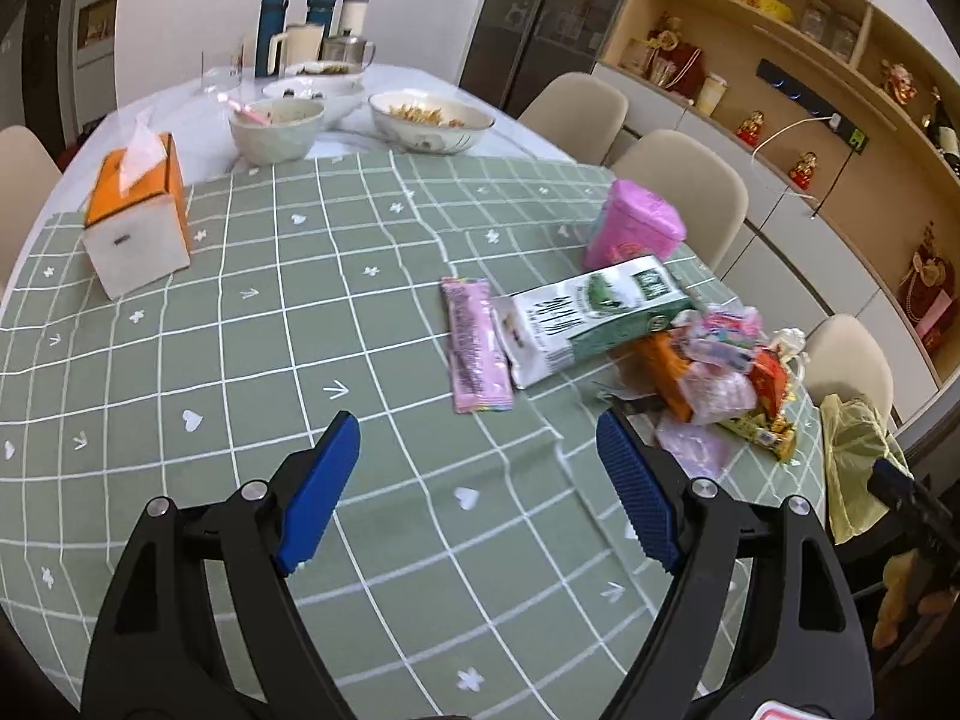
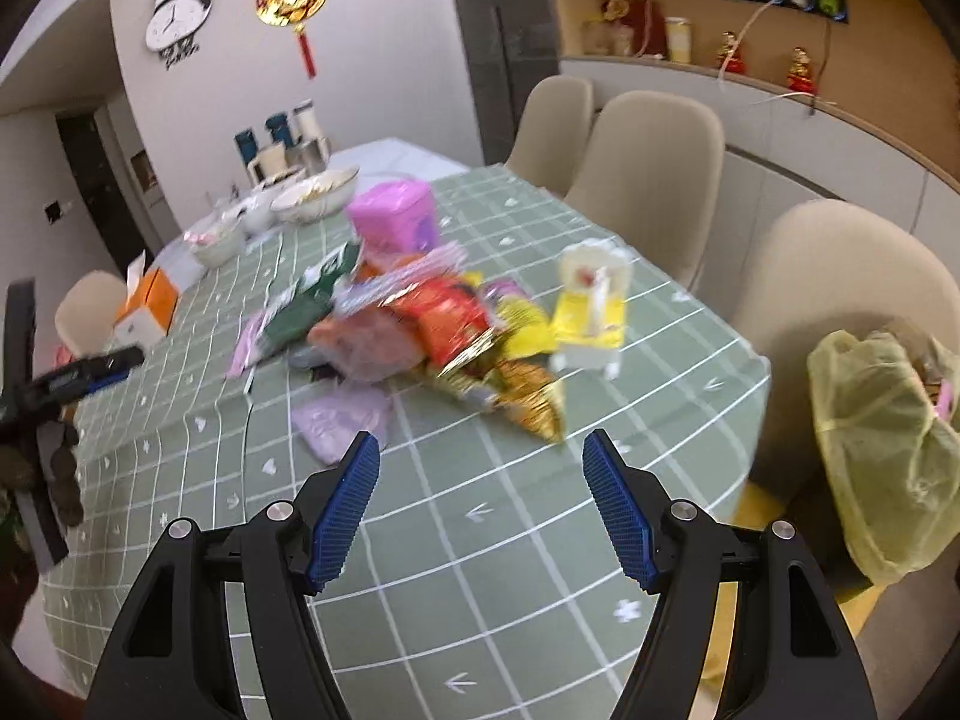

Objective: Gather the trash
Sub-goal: 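Return both grippers to the table and grasp the pink candy bar with the left gripper, then grasp the purple wrapper with the right gripper while the left gripper holds the candy bar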

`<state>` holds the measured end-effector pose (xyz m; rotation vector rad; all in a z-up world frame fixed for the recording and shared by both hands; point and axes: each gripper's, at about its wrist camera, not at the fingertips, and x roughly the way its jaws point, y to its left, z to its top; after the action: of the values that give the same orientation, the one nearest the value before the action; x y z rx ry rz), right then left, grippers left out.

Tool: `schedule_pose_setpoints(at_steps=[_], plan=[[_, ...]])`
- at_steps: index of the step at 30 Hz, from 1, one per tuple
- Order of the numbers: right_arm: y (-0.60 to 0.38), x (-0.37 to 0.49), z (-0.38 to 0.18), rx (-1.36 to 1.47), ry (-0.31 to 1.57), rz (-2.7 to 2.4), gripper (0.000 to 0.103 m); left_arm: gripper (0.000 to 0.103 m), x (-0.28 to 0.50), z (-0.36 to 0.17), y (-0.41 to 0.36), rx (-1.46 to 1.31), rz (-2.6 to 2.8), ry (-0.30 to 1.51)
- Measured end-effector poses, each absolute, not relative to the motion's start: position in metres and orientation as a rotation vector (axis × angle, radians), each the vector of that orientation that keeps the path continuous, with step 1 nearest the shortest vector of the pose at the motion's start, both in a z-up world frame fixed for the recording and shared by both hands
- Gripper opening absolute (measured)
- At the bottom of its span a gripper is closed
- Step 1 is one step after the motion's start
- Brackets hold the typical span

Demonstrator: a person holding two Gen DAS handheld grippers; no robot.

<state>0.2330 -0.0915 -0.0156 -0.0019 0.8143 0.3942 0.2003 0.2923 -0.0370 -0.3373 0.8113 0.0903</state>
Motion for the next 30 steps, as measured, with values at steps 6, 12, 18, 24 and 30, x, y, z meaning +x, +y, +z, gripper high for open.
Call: schedule_pose_setpoints(at_steps=[6, 12, 18, 24, 30], plan=[[-0.064, 0.233, -0.037, -0.081, 0.872, 0.407, 0.067, 0.060, 0.251, -0.075, 0.306, -0.415, 0.089, 0.889], [-0.053, 0.250, -0.058, -0.088, 0.918, 0.407, 0.067, 0.048, 0.312, -0.098, 0.296, -0.300, 0.116, 0.950], [-0.040, 0.268, -0.076, -0.098, 0.945, 0.405, 0.067, 0.027, 0.339, -0.108, 0.296, -0.313, 0.087, 0.982], [-0.028, 0.280, -0.086, -0.041, 0.957, 0.468, 0.067, 0.014, 0.310, -0.092, 0.279, -0.382, 0.001, 0.971], [-0.002, 0.296, -0.088, -0.037, 0.940, 0.527, 0.067, 0.014, 0.263, -0.078, 0.252, -0.385, -0.080, 0.982]])
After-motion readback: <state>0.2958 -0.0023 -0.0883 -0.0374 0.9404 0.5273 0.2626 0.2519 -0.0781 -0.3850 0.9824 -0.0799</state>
